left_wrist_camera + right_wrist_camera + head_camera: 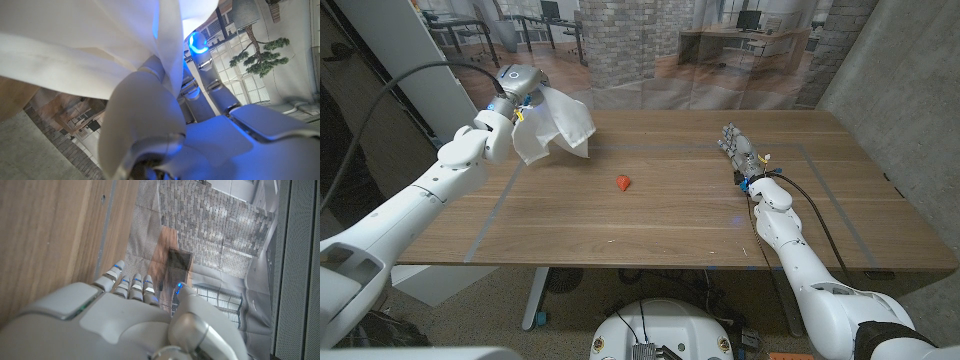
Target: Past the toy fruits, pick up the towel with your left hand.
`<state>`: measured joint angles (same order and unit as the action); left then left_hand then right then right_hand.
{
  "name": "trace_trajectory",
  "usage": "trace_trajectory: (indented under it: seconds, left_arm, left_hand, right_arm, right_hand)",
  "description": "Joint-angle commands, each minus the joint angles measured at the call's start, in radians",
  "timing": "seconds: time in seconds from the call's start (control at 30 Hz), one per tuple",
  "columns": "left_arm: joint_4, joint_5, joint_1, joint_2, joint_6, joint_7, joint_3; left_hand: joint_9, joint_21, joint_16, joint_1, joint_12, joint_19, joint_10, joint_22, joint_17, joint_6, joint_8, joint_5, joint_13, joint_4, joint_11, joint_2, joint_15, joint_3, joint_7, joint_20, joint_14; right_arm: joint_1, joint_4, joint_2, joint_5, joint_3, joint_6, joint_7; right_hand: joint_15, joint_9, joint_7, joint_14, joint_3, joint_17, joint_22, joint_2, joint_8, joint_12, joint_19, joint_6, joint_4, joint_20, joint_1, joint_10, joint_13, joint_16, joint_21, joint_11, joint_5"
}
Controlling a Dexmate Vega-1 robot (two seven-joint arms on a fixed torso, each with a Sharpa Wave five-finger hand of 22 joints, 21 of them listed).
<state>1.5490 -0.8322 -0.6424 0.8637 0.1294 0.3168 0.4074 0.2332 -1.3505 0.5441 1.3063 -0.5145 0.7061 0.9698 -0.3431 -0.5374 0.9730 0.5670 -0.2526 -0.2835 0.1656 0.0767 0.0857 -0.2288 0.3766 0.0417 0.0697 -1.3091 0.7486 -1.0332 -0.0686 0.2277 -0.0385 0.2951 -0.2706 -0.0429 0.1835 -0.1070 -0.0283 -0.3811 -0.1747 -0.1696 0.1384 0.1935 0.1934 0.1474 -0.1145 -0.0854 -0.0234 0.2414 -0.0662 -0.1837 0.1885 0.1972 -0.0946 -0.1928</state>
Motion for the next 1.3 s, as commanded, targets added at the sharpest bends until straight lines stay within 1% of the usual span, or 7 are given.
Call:
trace_trajectory:
  seconds: [0.03,0.37,0.43,0.7,0.87,1.0,1.3]
  left_arm:
    - [0.007,0.005,-0.005,-0.01,-0.013,0.064,-0.021]
    - [0.013,0.009,-0.003,-0.019,-0.028,0.107,-0.036]
    - [0.013,0.009,-0.002,-0.021,-0.032,0.114,-0.038]
    - [0.025,0.017,-0.008,-0.021,-0.045,0.138,-0.054]
    - [0.028,0.019,-0.009,-0.022,-0.055,0.155,-0.063]
    - [0.031,0.019,-0.008,-0.022,-0.061,0.159,-0.067]
    - [0.024,0.017,0.003,-0.035,-0.073,0.186,-0.071]
  left_hand:
    - [0.005,-0.012,0.004,-0.001,-0.031,-0.004,0.074,0.003,-0.009,0.007,0.009,-0.006,-0.254,0.001,0.029,0.0,0.0,0.011,0.008,0.055,-0.009]
    - [0.011,-0.024,0.004,-0.004,-0.028,-0.01,0.071,0.012,-0.022,0.005,0.01,-0.011,-0.265,0.001,0.03,-0.003,0.0,0.017,0.008,0.055,-0.008]
    - [0.011,-0.027,0.004,-0.005,-0.028,-0.011,0.072,0.015,-0.025,0.007,0.011,-0.012,-0.269,0.001,0.034,-0.004,0.0,0.019,0.009,0.056,-0.008]
    - [0.017,-0.039,0.004,-0.009,-0.028,-0.013,0.076,0.024,-0.035,0.005,0.013,-0.016,-0.279,0.0,0.029,-0.006,0.0,0.025,0.011,0.057,-0.009]
    - [0.021,-0.046,0.004,-0.011,-0.027,-0.015,0.077,0.031,-0.043,0.004,0.015,-0.019,-0.286,0.0,0.032,-0.008,0.0,0.029,0.012,0.057,-0.01]
    - [0.023,-0.052,0.004,-0.014,-0.027,-0.016,0.079,0.037,-0.048,0.004,0.015,-0.02,-0.291,0.0,0.027,-0.009,0.0,0.033,0.014,0.058,-0.012]
    - [0.024,-0.066,0.002,-0.019,-0.025,-0.02,0.079,0.049,-0.06,0.005,0.015,-0.024,-0.304,0.0,0.03,-0.013,0.0,0.041,0.015,0.058,-0.013]
  right_arm:
    - [0.007,-0.01,0.001,0.002,-0.002,-0.001,0.001]
    - [0.023,-0.037,0.001,0.002,-0.002,-0.005,0.005]
    - [0.028,-0.044,0.002,0.001,-0.002,-0.005,0.008]
    - [0.044,-0.07,0.004,0.0,-0.001,-0.007,0.013]
    - [0.06,-0.095,0.004,-0.003,0.0,-0.013,0.022]
    - [0.073,-0.119,0.002,-0.005,0.001,-0.019,0.026]
    - [0.092,-0.154,-0.002,-0.014,0.004,-0.022,0.035]
  right_hand:
    - [0.001,0.005,0.0,0.006,-0.003,-0.003,-0.002,-0.003,0.002,0.001,0.009,-0.005,0.009,-0.001,0.002,-0.004,-0.002,-0.001,0.0,-0.002,-0.006]
    - [0.001,0.005,0.0,0.007,-0.004,-0.003,-0.002,-0.003,0.002,0.001,0.009,-0.006,0.01,-0.001,0.002,-0.005,-0.002,-0.002,-0.001,-0.003,-0.006]
    - [0.001,0.005,0.0,0.006,-0.004,-0.003,-0.002,-0.003,0.001,0.001,0.009,-0.005,0.01,-0.001,0.001,-0.004,-0.002,-0.002,-0.001,-0.002,-0.006]
    - [0.001,0.005,0.001,0.006,-0.005,-0.003,-0.002,-0.003,0.001,0.001,0.009,-0.005,0.011,-0.001,0.002,-0.005,-0.002,-0.002,-0.001,-0.002,-0.007]
    - [0.0,0.005,0.001,0.007,-0.005,-0.003,-0.002,-0.003,0.001,0.001,0.009,-0.005,0.012,-0.001,0.002,-0.006,-0.002,-0.002,-0.001,-0.003,-0.007]
    - [0.001,0.005,0.001,0.005,-0.005,-0.003,-0.002,-0.004,0.001,0.001,0.009,-0.005,0.013,0.0,0.001,-0.005,-0.002,-0.003,-0.001,-0.002,-0.007]
    - [-0.001,0.006,0.001,0.007,-0.005,-0.003,-0.002,-0.004,0.001,0.001,0.01,-0.005,0.014,0.0,0.001,-0.007,-0.002,-0.003,-0.001,-0.002,-0.007]
